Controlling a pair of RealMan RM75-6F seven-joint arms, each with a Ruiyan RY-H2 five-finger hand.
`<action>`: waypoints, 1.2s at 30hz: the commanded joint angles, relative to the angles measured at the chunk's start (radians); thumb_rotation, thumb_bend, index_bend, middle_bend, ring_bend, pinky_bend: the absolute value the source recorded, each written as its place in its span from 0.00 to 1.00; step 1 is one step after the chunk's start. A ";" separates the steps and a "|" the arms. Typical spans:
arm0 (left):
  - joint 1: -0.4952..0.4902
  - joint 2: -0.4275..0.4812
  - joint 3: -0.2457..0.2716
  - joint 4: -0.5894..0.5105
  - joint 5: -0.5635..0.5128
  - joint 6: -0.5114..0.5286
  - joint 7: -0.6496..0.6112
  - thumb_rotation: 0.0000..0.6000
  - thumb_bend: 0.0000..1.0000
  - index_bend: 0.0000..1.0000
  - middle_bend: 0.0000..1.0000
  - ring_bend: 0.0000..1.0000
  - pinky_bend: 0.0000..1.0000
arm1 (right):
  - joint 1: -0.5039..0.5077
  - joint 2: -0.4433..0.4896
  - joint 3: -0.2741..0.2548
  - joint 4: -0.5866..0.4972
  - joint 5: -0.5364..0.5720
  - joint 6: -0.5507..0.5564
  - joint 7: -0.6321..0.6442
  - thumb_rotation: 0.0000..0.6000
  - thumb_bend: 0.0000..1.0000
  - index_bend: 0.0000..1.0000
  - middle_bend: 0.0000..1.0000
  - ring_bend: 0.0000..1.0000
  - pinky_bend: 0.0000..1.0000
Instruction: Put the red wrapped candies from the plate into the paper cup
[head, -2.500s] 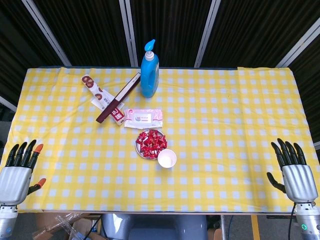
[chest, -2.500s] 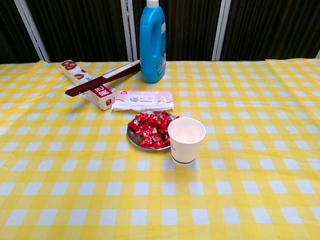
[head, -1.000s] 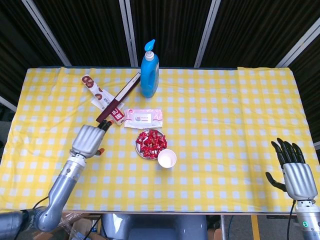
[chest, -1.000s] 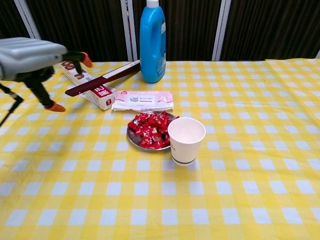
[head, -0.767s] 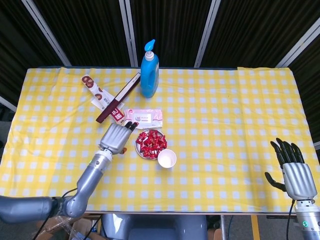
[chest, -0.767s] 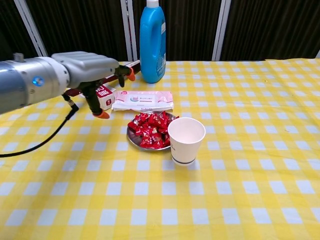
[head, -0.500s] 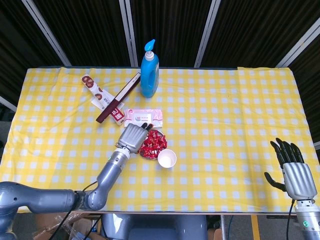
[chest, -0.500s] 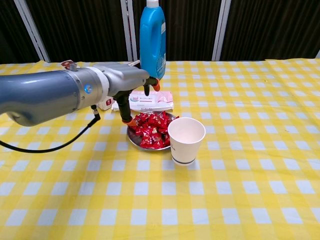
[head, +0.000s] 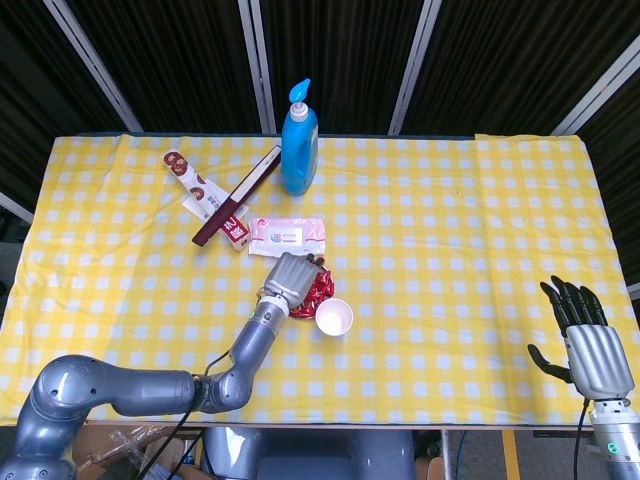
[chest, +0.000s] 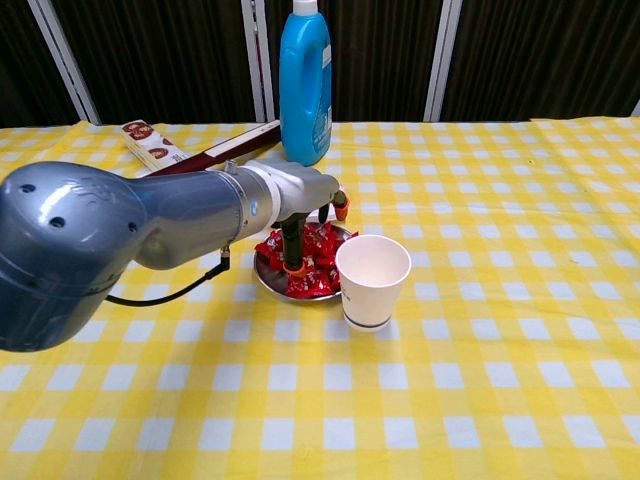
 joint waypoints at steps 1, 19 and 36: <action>-0.019 -0.023 0.016 0.030 -0.016 -0.010 0.002 1.00 0.25 0.21 0.23 0.84 0.88 | 0.001 0.000 0.000 -0.001 0.000 0.000 0.000 1.00 0.36 0.00 0.00 0.00 0.00; -0.019 -0.055 0.055 0.106 0.085 0.020 -0.091 1.00 0.42 0.54 0.65 0.86 0.90 | 0.000 -0.003 0.001 -0.003 0.002 0.003 0.002 1.00 0.36 0.00 0.00 0.00 0.00; 0.016 0.122 0.014 -0.137 0.166 0.127 -0.126 1.00 0.42 0.54 0.66 0.86 0.90 | 0.000 -0.003 -0.001 -0.003 -0.002 0.007 0.000 1.00 0.36 0.00 0.00 0.00 0.00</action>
